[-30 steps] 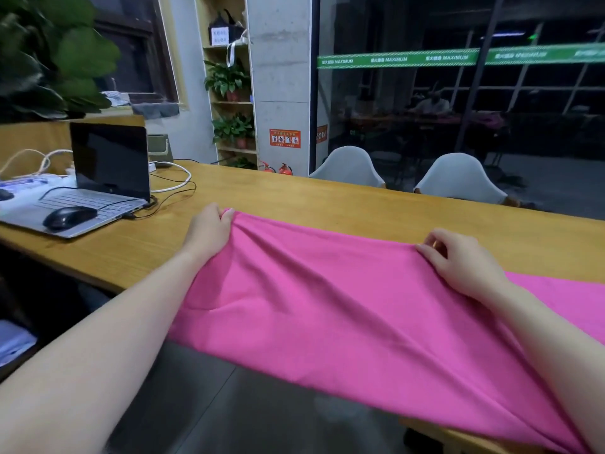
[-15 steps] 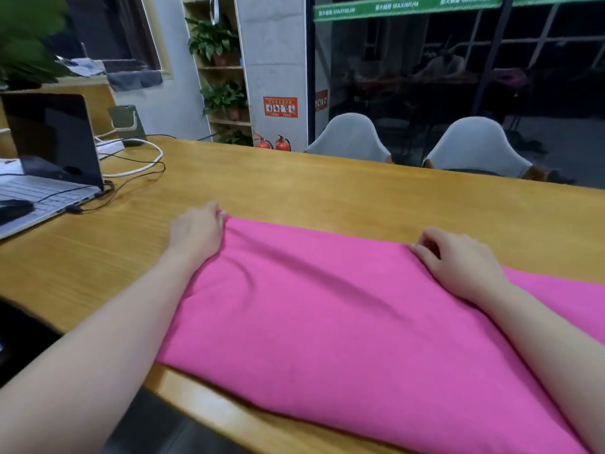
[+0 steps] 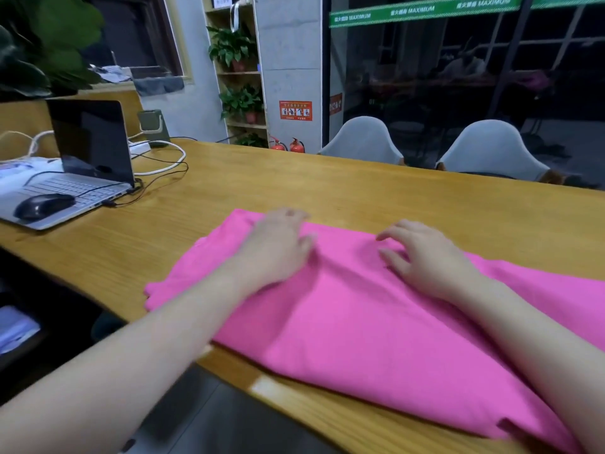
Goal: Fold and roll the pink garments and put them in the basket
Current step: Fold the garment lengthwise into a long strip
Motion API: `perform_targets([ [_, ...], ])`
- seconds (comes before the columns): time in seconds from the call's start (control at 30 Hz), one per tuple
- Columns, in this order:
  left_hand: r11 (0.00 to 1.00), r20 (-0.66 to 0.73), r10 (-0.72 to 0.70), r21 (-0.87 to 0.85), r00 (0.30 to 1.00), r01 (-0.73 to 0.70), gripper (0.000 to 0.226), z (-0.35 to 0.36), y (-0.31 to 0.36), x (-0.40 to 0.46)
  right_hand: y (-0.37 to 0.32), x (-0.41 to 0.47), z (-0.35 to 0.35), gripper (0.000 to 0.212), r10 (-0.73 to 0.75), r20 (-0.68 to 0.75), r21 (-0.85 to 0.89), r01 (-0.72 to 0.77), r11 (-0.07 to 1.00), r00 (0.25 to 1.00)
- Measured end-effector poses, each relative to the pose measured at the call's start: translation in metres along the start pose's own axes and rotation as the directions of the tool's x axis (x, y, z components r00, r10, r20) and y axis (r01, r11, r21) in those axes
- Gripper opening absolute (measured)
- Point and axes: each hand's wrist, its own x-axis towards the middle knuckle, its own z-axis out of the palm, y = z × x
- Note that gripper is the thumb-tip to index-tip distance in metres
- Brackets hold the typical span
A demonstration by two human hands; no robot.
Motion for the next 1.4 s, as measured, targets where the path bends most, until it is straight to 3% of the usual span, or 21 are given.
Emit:
perform_targets([
  [0.07, 0.982, 0.125, 0.184, -0.075, 0.975, -0.176, 0.064, 0.012, 0.044, -0.032, -0.024, -0.001, 0.009, 0.088, -0.086, 0.246, 0.124, 0.057, 0.991, 0.965],
  [0.1, 0.977, 0.197, 0.213, -0.059, 0.957, -0.205, 0.07, 0.02, 0.053, -0.048, -0.027, -0.003, 0.015, 0.112, -0.106, 0.336, 0.092, 0.08, 0.993, 0.936],
  [0.13, 0.979, 0.252, 0.201, -0.022, 0.947, -0.202, 0.074, 0.025, 0.051, -0.06, -0.026, -0.005, 0.019, 0.124, -0.09, 0.39, 0.049, 0.076, 0.996, 0.916],
  [0.3, 0.992, 0.267, 0.051, 0.096, 0.962, -0.079, 0.092, 0.017, -0.007, -0.094, -0.021, -0.012, 0.015, 0.124, -0.022, 0.435, 0.004, 0.023, 1.0, 0.9],
  [0.43, 0.985, 0.248, -0.14, 0.128, 0.959, 0.111, 0.103, 0.0, -0.041, -0.127, -0.024, -0.014, 0.015, 0.125, -0.013, 0.433, 0.025, 0.002, 1.0, 0.901],
  [0.6, 0.95, 0.16, -0.304, 0.117, 0.939, 0.288, 0.085, -0.014, -0.081, -0.157, -0.021, -0.015, 0.015, 0.111, -0.017, 0.413, 0.021, 0.009, 1.0, 0.911],
  [0.67, 0.936, 0.04, -0.351, 0.038, 0.936, 0.349, 0.073, -0.013, -0.09, -0.159, -0.021, -0.015, 0.016, 0.11, -0.029, 0.408, 0.002, 0.031, 1.0, 0.913],
  [0.8, 0.831, -0.146, -0.556, -0.096, 0.818, 0.548, 0.046, -0.023, -0.112, -0.142, -0.019, -0.014, 0.019, 0.108, -0.038, 0.396, -0.03, 0.055, 0.998, 0.918],
  [0.9, 0.762, -0.09, -0.636, -0.231, 0.766, 0.606, 0.044, -0.035, -0.123, -0.131, -0.019, -0.013, 0.021, 0.104, -0.041, 0.394, -0.046, 0.064, 0.997, 0.918],
  [1.03, 0.777, -0.173, -0.627, -0.203, 0.76, 0.595, 0.03, -0.041, -0.124, -0.126, -0.02, -0.013, 0.021, 0.102, -0.033, 0.396, -0.063, 0.063, 0.996, 0.918],
  [1.2, 0.627, 0.05, -0.639, -0.543, 0.767, 0.558, 0.035, -0.045, -0.131, -0.126, -0.019, -0.012, 0.021, 0.119, -0.023, 0.393, -0.027, 0.037, 0.999, 0.919],
  [1.3, 0.647, 0.028, -0.577, -0.595, 0.816, 0.477, 0.023, -0.042, -0.135, -0.13, -0.022, -0.012, 0.018, 0.122, -0.011, 0.41, 0.007, 0.009, 1.0, 0.912],
  [1.4, 0.59, 0.0, -0.556, -0.705, 0.831, 0.394, 0.022, -0.044, -0.135, -0.136, -0.025, -0.012, 0.016, 0.126, 0.003, 0.416, 0.032, -0.018, 0.999, 0.909],
])
